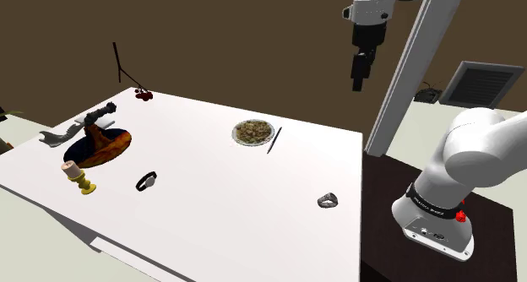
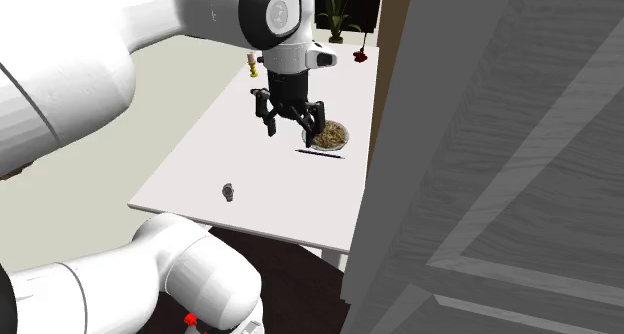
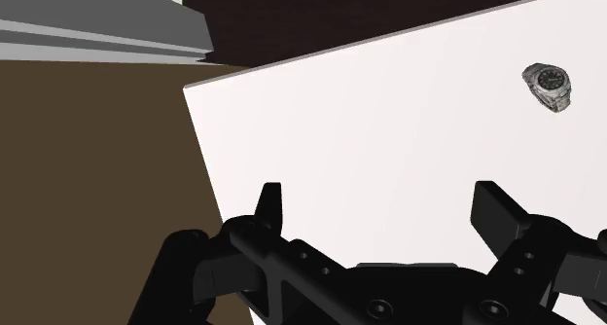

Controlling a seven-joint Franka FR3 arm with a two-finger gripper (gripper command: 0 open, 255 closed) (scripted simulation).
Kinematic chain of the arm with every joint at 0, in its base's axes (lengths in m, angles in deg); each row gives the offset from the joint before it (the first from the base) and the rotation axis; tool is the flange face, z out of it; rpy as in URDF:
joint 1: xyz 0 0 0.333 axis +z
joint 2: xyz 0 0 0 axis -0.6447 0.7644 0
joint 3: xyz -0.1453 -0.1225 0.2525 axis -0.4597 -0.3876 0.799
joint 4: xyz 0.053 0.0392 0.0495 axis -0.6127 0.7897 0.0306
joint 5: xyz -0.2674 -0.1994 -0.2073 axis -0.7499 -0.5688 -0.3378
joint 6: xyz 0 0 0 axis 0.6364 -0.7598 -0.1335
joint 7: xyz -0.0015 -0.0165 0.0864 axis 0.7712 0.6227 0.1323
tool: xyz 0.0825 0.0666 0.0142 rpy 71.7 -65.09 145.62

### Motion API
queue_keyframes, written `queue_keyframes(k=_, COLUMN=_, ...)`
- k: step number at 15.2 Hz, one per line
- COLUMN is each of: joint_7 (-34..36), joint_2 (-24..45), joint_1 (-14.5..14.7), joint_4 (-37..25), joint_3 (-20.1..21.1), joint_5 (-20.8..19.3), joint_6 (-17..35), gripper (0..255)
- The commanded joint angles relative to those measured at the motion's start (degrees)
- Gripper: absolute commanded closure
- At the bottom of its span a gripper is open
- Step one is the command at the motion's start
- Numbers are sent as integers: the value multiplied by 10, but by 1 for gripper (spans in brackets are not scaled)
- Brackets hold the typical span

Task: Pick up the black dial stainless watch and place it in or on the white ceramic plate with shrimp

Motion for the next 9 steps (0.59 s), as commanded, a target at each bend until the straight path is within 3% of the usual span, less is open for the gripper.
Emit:
queue_keyframes(k=1, joint_7=0, joint_2=0, joint_1=0, joint_4=0, joint_3=0, joint_5=0, joint_6=0, gripper=0)
queue_keyframes(k=9, joint_7=97, joint_2=-62, joint_1=45, joint_4=134, joint_3=101, joint_5=50, joint_6=92, gripper=0)
